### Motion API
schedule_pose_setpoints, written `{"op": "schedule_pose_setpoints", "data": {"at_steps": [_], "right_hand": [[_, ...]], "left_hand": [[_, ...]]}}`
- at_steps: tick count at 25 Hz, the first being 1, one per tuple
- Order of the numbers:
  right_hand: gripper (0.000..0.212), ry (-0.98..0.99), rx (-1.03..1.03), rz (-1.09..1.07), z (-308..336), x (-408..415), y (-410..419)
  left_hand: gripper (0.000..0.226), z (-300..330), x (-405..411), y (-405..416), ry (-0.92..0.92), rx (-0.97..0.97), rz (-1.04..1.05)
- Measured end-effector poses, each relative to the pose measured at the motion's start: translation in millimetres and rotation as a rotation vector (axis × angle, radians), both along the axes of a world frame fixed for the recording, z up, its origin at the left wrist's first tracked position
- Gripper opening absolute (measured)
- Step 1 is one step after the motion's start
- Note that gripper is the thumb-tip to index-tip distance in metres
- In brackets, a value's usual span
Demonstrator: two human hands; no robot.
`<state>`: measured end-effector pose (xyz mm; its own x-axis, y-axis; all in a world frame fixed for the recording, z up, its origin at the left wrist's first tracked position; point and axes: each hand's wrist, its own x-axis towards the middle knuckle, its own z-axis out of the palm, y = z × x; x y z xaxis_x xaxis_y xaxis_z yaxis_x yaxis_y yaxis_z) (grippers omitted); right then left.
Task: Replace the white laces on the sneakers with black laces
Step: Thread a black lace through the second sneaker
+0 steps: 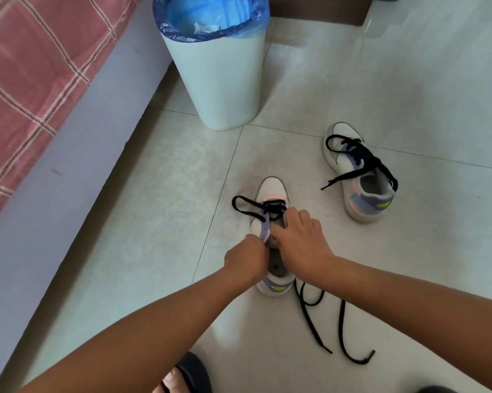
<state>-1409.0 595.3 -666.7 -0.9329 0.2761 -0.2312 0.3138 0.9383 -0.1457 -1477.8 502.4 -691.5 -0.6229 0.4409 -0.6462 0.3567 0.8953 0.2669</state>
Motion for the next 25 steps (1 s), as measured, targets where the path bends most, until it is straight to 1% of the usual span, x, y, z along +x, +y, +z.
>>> {"op": "schedule_pose_setpoints", "data": {"at_steps": [1,4,6,7,8,9,10,11,12,13,15,16,18,19,20,22,23,24,25], "right_hand": [[0.043,0.04,0.024,0.079,2.8,10.3,-2.2],[0.043,0.144,-0.069,0.239,0.5,54.8,-10.3],[0.032,0.154,-0.123,0.33,-0.3,88.7,-14.8],[0.022,0.131,-0.134,0.357,-0.7,101.9,-16.1],[0.013,0.129,-0.137,0.367,-1.3,110.3,-15.2],[0.006,0.13,-0.143,0.349,-0.7,112.6,-12.1],[0.008,0.134,-0.153,0.306,-0.8,109.3,-7.9],[0.016,0.142,-0.161,0.242,-1.5,100.5,-3.5],[0.022,0.169,-0.163,0.162,-1.0,86.8,1.3],[0.027,0.204,-0.16,0.078,0.0,69.7,5.4],[0.031,0.215,-0.141,-0.047,3.6,33.2,10.8],[0.03,0.165,-0.124,-0.097,3.8,16.3,12.8],[0.03,0.005,-0.082,-0.154,3.0,-9.1,10.8],[0.029,-0.072,-0.087,-0.178,2.0,-16.8,7.8],[0.028,-0.13,-0.114,-0.224,-0.1,-22.0,5.4],[0.026,-0.188,-0.187,-0.3,-6.4,-25.0,2.5],[0.025,-0.196,-0.217,-0.318,-7.8,-25.0,1.9],[0.024,-0.193,-0.24,-0.331,-8.6,-24.7,2.2],[0.023,-0.186,-0.264,-0.341,-10.5,-23.5,2.8]], "left_hand": [[0.023,-0.6,-1.8,-0.9,0.01,0.003,-0.008],[0.022,0.3,-6.5,-0.8,0.024,0.005,0.016],[0.023,1.6,-6.9,0.3,0.001,-0.02,0.029],[0.024,4.0,-8.2,0.2,-0.067,-0.031,0.02],[0.026,8.0,-13.4,-0.6,-0.186,-0.034,0.008],[0.03,12.3,-22.8,-1.9,-0.35,-0.032,-0.012],[0.036,19.6,-35.4,-3.7,-0.513,-0.042,-0.045],[0.042,28.8,-50.1,-5.3,-0.622,-0.054,-0.063],[0.046,35.8,-65.7,-6.8,-0.654,-0.03,-0.034],[0.049,39.5,-79.4,-8.0,-0.63,0.041,0.046],[0.049,36.8,-96.5,-6.8,-0.505,0.229,0.255],[0.048,32.7,-99.2,-5.5,-0.465,0.302,0.322],[0.044,25.8,-93.5,-0.5,-0.478,0.375,0.364],[0.045,22.9,-86.9,2.5,-0.486,0.38,0.388],[0.053,21.2,-78.9,4.5,-0.484,0.354,0.428],[0.077,18.5,-60.5,6.6,-0.465,0.272,0.482],[0.082,20.7,-49.9,6.9,-0.454,0.232,0.466],[0.08,21.3,-40.8,5.8,-0.423,0.178,0.39],[0.073,19.9,-33.5,3.4,-0.362,0.107,0.231]]}}
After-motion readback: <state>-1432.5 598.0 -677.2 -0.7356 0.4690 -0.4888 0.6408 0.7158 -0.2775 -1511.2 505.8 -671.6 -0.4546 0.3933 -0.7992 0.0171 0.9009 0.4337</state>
